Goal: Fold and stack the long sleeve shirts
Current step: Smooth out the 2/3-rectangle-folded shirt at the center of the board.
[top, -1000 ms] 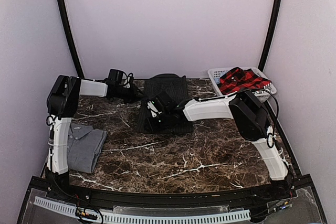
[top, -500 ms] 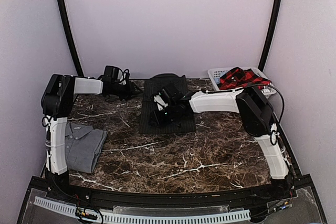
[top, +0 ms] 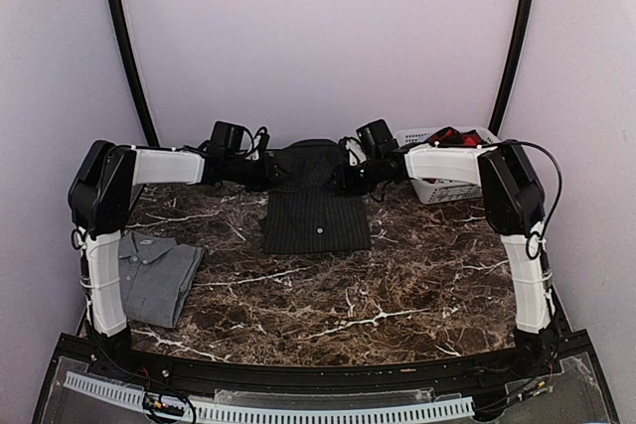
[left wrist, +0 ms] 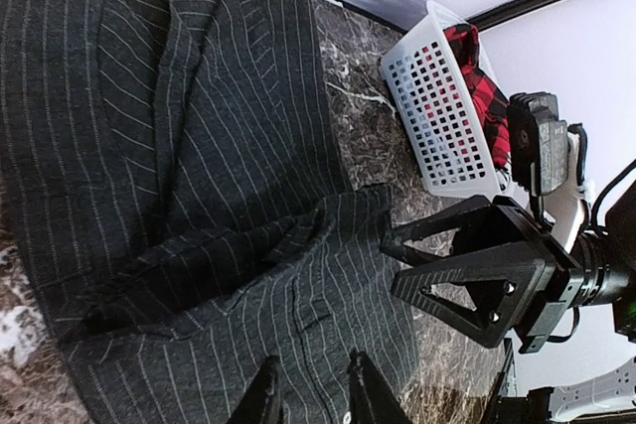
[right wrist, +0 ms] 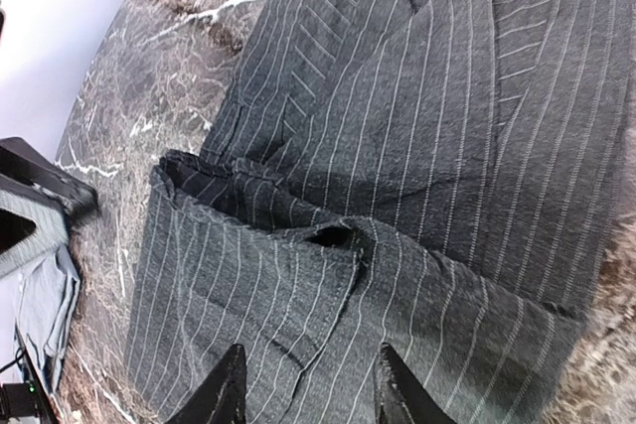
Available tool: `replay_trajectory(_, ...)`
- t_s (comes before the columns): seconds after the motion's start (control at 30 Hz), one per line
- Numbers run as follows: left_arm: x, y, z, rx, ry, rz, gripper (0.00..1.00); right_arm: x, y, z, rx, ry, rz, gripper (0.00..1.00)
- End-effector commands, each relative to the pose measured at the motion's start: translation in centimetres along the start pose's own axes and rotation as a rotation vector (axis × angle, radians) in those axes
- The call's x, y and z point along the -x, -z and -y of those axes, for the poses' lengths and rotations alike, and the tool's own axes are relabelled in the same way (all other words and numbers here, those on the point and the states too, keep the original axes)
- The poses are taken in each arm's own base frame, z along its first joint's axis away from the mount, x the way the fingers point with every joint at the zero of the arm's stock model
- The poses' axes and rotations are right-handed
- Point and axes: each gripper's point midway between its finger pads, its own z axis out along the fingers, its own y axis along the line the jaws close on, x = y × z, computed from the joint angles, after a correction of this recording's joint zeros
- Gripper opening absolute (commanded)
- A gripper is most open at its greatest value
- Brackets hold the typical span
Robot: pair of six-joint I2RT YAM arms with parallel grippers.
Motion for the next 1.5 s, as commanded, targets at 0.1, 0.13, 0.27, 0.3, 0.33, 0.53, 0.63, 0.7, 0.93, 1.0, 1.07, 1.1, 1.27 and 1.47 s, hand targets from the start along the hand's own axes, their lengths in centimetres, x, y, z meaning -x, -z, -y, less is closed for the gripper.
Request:
replay_trajectory(0.1,0.9,-3.4,-1.3,-0.012,-0.004,-0.025,0.21,1.0,-2.3,3.3,0.028,-0.037,-0.014,0.40)
replay_trajectory(0.13,0.4,-4.2,-2.6,0.008,0.006,-0.041,0.21,1.1,-2.7,4.0,0.025,-0.043,-0.019,0.40)
replay_trajectory(0.27,0.9,-5.8,-5.6,0.082,0.028,-0.051,0.20,1.9,-3.5,6.1,0.030,-0.075,-0.024,0.40)
replay_trajectory(0.3,1.4,-5.9,-6.3,0.099,0.038,-0.044,0.20,2.1,-3.7,6.4,0.038,-0.084,-0.025,0.40)
replay_trajectory(0.33,1.2,-6.2,-7.3,0.122,0.049,-0.046,0.19,2.0,-3.8,6.8,0.047,-0.095,-0.032,0.41)
replay_trajectory(0.53,1.3,-6.3,-9.6,0.187,0.066,-0.059,0.19,1.1,-4.6,7.7,0.093,-0.138,-0.069,0.43)
replay_trajectory(0.63,1.7,-6.0,-9.9,0.200,0.061,-0.060,0.19,1.3,-4.3,7.5,0.097,-0.138,-0.068,0.43)
replay_trajectory(0.7,2.6,-5.7,-9.2,0.197,0.040,-0.051,0.20,1.9,-3.7,7.1,0.091,-0.127,-0.054,0.44)
replay_trajectory(0.93,6.5,-3.0,-5.5,0.201,-0.033,0.024,0.32,5.9,0.5,5.9,0.006,-0.053,0.051,0.45)
replay_trajectory(1.0,7.6,-1.4,-3.7,0.197,-0.055,0.062,0.35,7.0,2.1,5.3,-0.021,-0.028,0.089,0.47)
replay_trajectory(1.07,7.6,-0.5,-2.5,0.185,-0.059,0.073,0.36,7.5,3.1,4.6,-0.029,-0.012,0.110,0.47)
replay_trajectory(1.1,6.8,-0.5,-2.5,0.179,-0.052,0.057,0.36,7.4,3.4,4.2,-0.025,-0.007,0.112,0.47)
replay_trajectory(1.27,3.5,0.1,-0.5,0.155,-0.028,0.001,0.36,4.8,3.6,1.8,-0.006,0.017,0.071,0.47)
replay_trajectory(1.47,-3.5,2.5,-2.0,0.134,0.069,-0.082,0.35,-1.5,4.3,0.3,0.056,-0.034,-0.003,0.46)
